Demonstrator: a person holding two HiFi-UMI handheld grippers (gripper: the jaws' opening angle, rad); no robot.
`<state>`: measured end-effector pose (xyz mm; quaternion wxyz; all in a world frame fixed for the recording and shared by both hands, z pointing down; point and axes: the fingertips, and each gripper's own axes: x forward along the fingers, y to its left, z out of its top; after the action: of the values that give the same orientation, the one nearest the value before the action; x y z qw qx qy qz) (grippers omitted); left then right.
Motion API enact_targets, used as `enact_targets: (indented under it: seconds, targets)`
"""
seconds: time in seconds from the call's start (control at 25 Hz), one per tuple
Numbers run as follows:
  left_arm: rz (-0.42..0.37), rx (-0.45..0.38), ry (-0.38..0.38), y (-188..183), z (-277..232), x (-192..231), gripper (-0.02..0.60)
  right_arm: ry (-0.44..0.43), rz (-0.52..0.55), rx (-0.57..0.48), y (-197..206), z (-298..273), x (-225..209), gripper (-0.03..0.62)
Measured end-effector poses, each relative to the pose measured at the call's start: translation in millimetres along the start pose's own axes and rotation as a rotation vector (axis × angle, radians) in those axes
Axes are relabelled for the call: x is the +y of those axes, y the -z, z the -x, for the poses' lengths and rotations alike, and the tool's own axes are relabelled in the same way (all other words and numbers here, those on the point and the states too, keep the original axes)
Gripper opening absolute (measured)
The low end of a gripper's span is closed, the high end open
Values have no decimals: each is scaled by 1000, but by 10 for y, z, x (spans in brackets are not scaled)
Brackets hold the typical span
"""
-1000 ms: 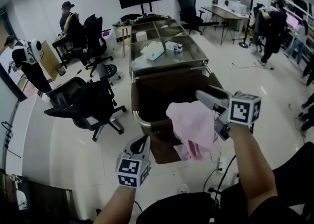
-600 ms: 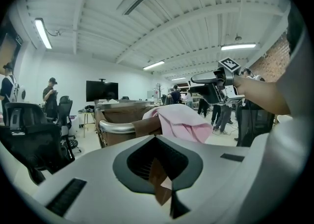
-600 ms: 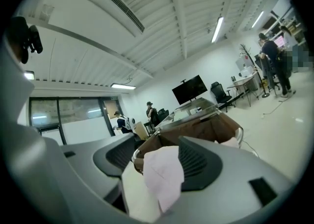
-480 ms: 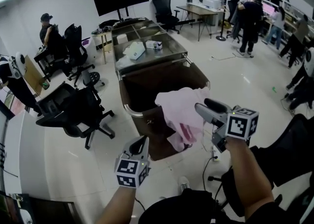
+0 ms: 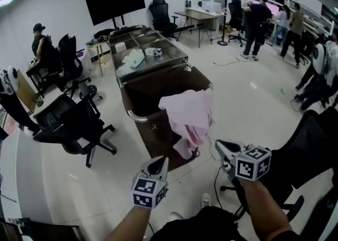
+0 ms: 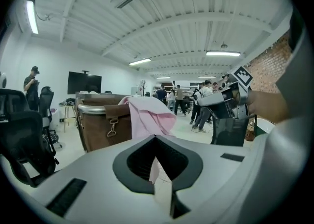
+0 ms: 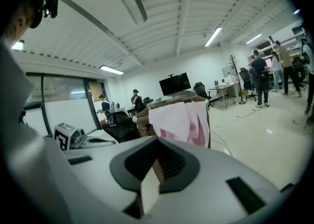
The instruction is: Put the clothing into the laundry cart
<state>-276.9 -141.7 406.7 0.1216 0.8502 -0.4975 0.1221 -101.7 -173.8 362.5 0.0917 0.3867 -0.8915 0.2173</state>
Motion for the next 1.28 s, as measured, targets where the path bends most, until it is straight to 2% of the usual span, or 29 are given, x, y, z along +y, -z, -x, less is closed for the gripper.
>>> enact_targets:
  seconds: [0.12, 0.28, 0.64, 1.04, 1.28]
  targets:
    - [-6, 6, 16, 43, 12, -167, -2, 8, 5, 0, 177, 102, 20, 3]
    - [-1, 12, 3, 50, -33, -292, -2, -56, -12, -37, 279, 165, 25, 11]
    - [17, 8, -57, 78, -249, -631, -2, -104, -66, 43, 512, 327, -304, 3]
    - [29, 27, -120, 139, -379, -715, -2, -160, -43, 73, 488, 302, -480, 2]
    - [39, 38, -122, 184, -419, -734, -2, -179, -32, 61, 454, 287, -466, 2]
